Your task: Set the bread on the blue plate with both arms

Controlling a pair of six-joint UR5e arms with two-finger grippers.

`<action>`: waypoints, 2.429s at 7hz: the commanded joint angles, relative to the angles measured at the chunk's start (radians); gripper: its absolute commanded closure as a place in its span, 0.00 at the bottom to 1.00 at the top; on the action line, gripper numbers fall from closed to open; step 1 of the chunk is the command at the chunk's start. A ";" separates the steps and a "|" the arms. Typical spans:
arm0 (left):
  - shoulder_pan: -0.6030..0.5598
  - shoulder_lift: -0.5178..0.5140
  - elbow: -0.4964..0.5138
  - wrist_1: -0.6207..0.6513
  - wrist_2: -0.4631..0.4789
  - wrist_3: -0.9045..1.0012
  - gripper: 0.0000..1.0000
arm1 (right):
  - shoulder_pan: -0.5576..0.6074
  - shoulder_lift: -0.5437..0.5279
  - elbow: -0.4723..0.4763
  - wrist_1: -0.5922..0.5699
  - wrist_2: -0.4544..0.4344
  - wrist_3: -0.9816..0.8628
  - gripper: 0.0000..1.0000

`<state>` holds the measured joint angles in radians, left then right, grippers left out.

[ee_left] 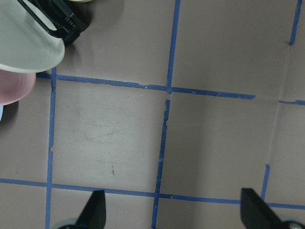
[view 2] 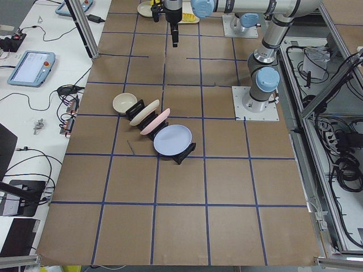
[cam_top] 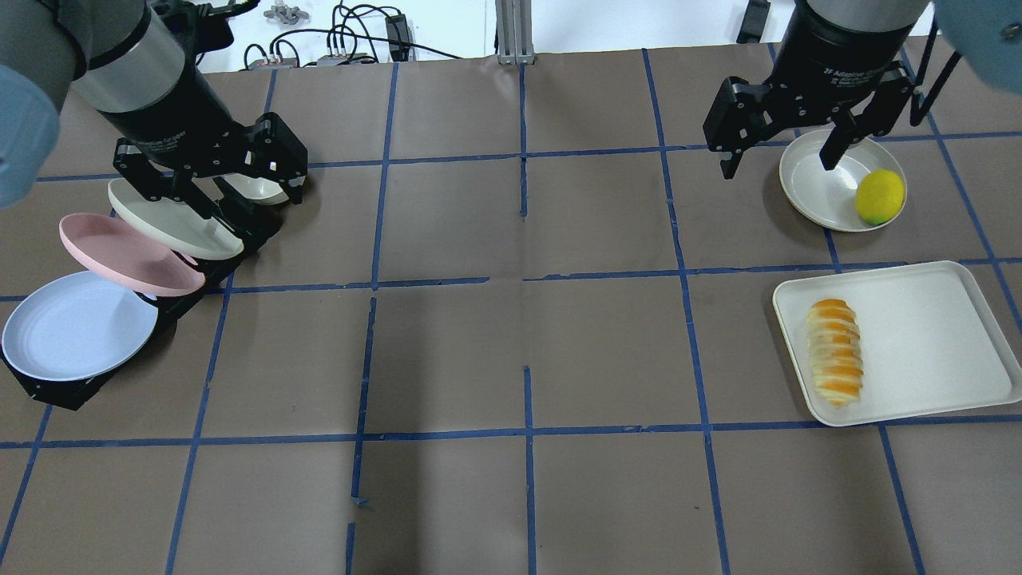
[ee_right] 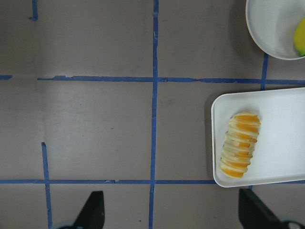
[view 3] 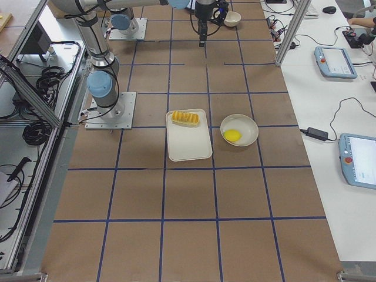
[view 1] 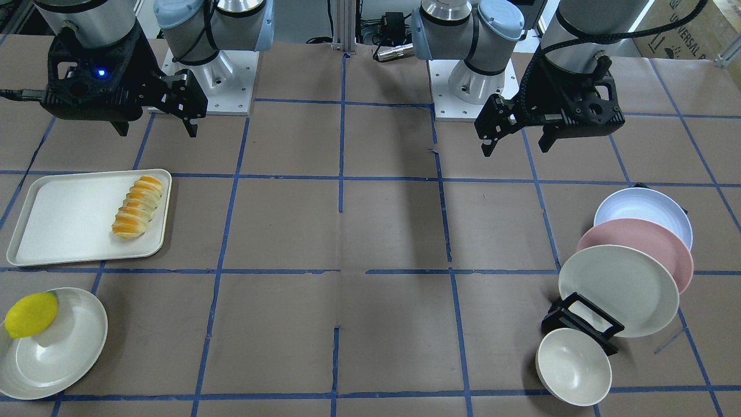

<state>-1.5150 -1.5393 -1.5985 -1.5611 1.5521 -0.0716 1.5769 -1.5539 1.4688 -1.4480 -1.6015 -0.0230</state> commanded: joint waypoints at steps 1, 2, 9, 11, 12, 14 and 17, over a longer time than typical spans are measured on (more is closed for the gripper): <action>0.005 -0.002 -0.001 0.012 0.003 0.028 0.00 | 0.000 0.000 0.002 -0.002 0.000 0.000 0.00; 0.015 -0.005 -0.001 0.044 0.005 0.121 0.00 | 0.000 0.000 0.002 -0.002 0.000 0.000 0.00; 0.697 -0.199 0.064 0.059 -0.024 1.087 0.00 | -0.315 -0.008 0.285 -0.242 -0.041 -0.239 0.03; 0.806 -0.406 0.196 0.107 -0.056 1.261 0.00 | -0.402 -0.055 0.446 -0.346 -0.043 -0.230 0.06; 0.808 -0.497 0.266 0.099 -0.072 1.291 0.00 | -0.411 -0.055 0.508 -0.407 -0.043 -0.215 0.03; 0.794 -0.615 0.289 0.095 -0.072 1.329 0.00 | -0.439 -0.049 0.629 -0.544 -0.043 -0.209 0.00; 0.747 -0.714 0.282 0.104 -0.076 1.317 0.00 | -0.443 -0.017 0.781 -0.771 -0.043 -0.204 0.00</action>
<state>-0.7526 -2.2043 -1.3162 -1.4636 1.4777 1.2515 1.1357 -1.5838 2.1980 -2.1350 -1.6444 -0.2287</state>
